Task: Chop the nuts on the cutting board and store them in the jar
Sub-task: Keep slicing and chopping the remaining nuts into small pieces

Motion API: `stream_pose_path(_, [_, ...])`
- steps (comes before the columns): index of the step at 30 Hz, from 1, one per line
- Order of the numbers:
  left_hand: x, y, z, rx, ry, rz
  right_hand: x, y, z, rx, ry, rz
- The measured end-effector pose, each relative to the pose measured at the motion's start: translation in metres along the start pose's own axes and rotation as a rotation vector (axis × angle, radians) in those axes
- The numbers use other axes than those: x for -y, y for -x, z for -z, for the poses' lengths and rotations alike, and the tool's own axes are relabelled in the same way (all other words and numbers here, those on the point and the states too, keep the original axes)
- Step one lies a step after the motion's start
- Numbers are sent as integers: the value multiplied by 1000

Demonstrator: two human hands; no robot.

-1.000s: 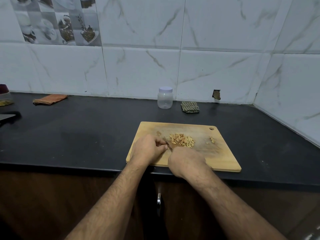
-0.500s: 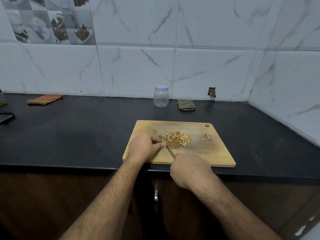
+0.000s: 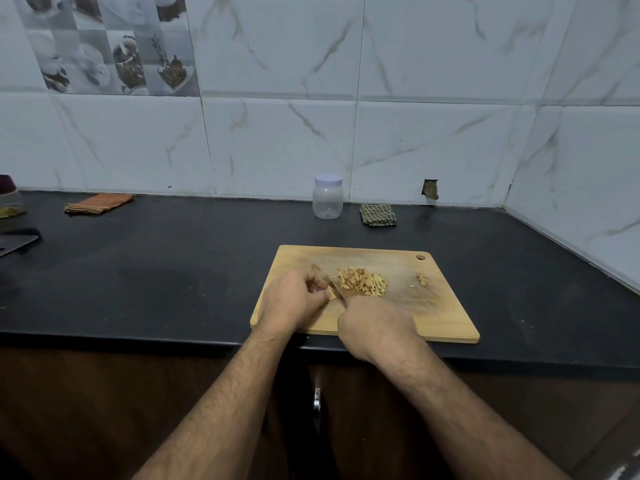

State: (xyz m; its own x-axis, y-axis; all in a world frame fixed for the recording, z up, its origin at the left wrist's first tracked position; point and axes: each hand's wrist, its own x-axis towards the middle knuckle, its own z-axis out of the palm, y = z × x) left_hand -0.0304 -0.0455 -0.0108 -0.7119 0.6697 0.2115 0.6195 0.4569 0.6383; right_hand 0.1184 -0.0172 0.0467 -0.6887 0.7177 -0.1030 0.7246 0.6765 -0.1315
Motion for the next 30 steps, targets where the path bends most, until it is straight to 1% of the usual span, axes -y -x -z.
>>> stream_pose_path(8, [1, -1, -1, 1, -14, 1, 4, -7, -2, 4, 29, 5])
stream_pose_path(14, [-3, 2, 3, 4, -45, 17, 10, -6, 7, 53, 24, 3])
stream_pose_path(17, [-4, 3, 3, -1, -53, 20, 4, 1, 3, 62, 34, 29])
stream_pose_path(20, [-5, 4, 4, -10, -52, 23, -7, 8, -7, 69, -20, 1])
stream_pose_path(30, [-6, 9, 4, -27, -1, 18, -10, 11, -7, 28, -48, -21])
